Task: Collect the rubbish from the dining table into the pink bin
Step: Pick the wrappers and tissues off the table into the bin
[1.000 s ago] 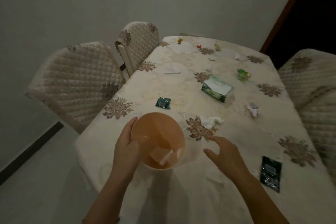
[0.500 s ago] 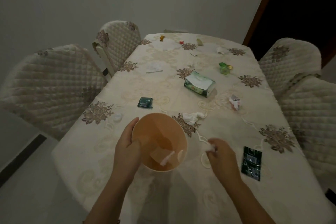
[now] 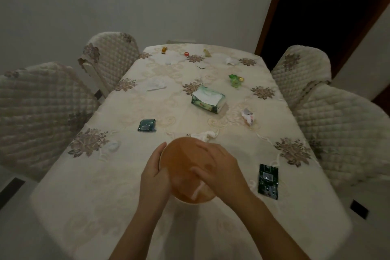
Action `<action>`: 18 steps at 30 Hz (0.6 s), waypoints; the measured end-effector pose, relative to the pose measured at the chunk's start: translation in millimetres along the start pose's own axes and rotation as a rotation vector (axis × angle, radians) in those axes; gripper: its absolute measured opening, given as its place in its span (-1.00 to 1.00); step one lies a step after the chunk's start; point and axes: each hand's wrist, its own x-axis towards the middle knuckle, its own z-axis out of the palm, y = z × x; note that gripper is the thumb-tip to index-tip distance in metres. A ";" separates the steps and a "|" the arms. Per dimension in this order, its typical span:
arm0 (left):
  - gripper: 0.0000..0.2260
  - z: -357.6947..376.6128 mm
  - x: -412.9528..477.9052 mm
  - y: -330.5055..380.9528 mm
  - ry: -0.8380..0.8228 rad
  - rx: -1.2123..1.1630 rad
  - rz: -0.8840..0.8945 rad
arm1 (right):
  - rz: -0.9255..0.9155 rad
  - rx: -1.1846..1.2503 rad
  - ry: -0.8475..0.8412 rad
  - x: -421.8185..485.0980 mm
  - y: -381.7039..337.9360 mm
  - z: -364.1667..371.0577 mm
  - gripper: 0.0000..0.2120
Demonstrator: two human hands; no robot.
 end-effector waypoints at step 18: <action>-0.48 81.2 4.9 10.1 0.069 0.030 -0.017 | 0.496 -0.195 -0.272 -31.0 222.2 -63.1 -0.20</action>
